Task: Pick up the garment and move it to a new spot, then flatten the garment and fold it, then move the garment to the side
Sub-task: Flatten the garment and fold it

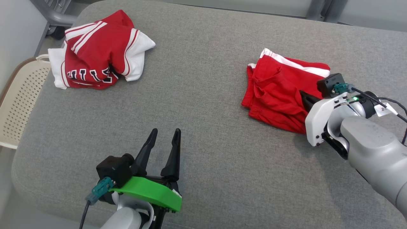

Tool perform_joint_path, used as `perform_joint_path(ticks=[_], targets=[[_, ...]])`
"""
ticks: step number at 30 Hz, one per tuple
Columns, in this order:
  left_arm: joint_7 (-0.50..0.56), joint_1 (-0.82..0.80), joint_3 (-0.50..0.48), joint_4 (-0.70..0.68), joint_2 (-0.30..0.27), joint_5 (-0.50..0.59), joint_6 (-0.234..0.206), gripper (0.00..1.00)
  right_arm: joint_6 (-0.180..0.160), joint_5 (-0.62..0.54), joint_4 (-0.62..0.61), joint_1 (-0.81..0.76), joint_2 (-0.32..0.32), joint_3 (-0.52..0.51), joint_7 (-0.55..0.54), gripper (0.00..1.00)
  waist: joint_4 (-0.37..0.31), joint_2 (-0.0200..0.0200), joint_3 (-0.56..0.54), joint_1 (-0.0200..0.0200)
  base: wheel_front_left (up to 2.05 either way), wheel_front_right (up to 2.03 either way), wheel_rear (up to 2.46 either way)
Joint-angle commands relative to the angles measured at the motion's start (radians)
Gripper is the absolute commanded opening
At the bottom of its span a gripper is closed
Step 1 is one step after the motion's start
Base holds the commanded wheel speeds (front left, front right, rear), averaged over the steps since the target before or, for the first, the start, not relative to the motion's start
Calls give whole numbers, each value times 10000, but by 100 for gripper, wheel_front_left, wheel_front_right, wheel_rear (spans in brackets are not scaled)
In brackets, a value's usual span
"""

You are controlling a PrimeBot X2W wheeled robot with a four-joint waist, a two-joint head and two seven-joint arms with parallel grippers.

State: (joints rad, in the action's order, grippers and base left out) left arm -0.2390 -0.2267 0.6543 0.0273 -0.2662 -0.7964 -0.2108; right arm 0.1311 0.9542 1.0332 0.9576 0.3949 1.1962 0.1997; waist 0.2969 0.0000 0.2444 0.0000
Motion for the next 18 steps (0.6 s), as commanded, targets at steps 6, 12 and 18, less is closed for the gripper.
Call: perform_joint_path(ticks=[6, 12, 18], targets=[[-80, -222, -31, 47, 17, 155, 46, 100, -7, -396, -711, 158, -169, 574, 357, 0, -225, 0, 28, 0, 0, 0, 0], [-88, -263, -10, 61, 11, 186, 33, 100, -7, -1057, -1179, -129, -319, 806, 466, 0, -331, 0, 26, 0, 0, 0, 0], [-101, -254, -42, 86, -33, 158, 4, 100, -7, -1763, -1679, -543, -473, 860, 557, 0, -379, 0, -46, 0, 0, 0, 0]])
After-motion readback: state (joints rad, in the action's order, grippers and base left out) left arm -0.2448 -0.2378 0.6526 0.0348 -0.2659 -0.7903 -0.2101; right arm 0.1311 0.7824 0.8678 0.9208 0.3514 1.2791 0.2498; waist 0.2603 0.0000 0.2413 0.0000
